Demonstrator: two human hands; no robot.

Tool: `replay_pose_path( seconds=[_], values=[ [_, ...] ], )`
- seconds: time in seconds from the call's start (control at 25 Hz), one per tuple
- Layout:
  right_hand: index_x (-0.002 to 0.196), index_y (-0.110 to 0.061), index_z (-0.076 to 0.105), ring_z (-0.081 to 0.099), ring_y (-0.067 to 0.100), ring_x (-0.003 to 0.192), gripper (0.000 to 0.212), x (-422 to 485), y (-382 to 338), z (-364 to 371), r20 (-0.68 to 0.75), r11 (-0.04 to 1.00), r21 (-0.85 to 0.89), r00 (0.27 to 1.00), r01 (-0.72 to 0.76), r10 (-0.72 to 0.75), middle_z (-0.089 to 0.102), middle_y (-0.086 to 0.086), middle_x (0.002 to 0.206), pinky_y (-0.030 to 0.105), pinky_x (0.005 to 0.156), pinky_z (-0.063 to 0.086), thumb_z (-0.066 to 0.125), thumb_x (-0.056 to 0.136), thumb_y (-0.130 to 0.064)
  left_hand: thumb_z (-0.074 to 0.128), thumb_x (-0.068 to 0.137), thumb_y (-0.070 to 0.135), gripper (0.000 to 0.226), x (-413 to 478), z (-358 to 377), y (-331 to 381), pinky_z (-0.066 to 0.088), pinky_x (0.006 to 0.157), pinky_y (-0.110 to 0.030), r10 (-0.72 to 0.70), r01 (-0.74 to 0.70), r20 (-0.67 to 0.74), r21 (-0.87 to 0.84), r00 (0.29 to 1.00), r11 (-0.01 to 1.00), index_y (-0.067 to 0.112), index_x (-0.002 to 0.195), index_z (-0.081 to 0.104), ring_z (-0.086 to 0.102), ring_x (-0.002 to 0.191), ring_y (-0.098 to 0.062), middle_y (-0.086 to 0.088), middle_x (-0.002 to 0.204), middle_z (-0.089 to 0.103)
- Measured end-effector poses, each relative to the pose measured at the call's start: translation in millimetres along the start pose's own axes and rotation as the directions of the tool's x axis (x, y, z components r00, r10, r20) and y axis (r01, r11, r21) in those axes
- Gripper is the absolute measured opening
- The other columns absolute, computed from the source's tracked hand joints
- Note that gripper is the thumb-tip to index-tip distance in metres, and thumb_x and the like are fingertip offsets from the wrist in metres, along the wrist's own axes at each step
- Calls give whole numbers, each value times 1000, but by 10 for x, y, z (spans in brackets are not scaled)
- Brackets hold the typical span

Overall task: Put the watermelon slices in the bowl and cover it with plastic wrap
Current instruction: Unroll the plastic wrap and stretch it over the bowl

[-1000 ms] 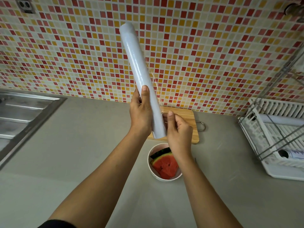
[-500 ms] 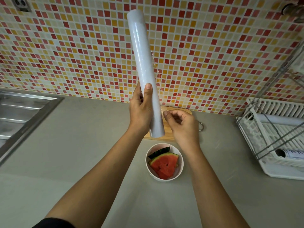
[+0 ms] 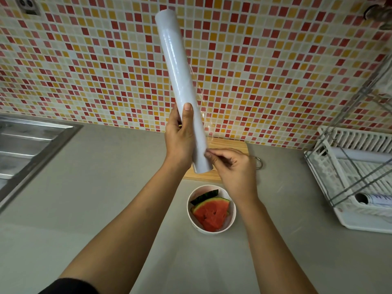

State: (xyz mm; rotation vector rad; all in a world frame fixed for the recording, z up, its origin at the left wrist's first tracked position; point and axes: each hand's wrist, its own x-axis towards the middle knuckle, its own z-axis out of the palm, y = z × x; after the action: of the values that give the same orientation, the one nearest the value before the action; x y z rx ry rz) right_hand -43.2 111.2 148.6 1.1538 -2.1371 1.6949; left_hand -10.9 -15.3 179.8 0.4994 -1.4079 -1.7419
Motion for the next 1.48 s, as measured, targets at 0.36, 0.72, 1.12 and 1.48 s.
replay_pose_path(
  seconds=[0.36, 0.72, 1.12, 1.48],
  values=[
    [88, -6, 68, 55, 13, 70, 14, 14, -192, 1, 90, 942, -334, 996, 45, -16, 69, 6, 85, 26, 60, 44, 61, 88, -19, 45, 94, 47, 44, -15, 7, -52, 57, 77, -41, -68, 67, -64, -17, 996, 998, 18, 127, 50, 62, 84, -20, -5, 92, 58],
    [98, -6, 53, 40, 10, 83, 19, 34, -172, 45, 278, 911, -408, 958, 51, 71, 51, 3, 96, 16, 65, 22, 39, 97, -20, 44, 95, 47, 39, -27, -10, -72, 57, 70, -32, -45, 49, -78, 48, 996, 998, 20, 122, 54, 65, 78, -13, -1, 88, 62],
    [96, -18, 65, 61, -1, 76, 11, 6, -6, -95, 194, 991, -80, 974, -108, 121, 65, -10, 88, 12, 69, 49, 59, 89, -21, 44, 95, 47, 34, -82, -19, -53, 57, 70, -30, -16, 21, -65, 75, 998, 997, 23, 116, 53, 63, 80, -14, 2, 88, 60],
    [90, -11, 74, 68, 19, 69, 13, 88, -201, -120, 226, 933, -335, 973, 129, -53, 75, 6, 82, 39, 69, 56, 65, 83, -18, 45, 94, 47, 39, -61, -28, -38, 55, 71, -32, 33, -24, -71, 123, 997, 992, 18, 118, 53, 62, 83, -18, -6, 91, 59]
  ],
)
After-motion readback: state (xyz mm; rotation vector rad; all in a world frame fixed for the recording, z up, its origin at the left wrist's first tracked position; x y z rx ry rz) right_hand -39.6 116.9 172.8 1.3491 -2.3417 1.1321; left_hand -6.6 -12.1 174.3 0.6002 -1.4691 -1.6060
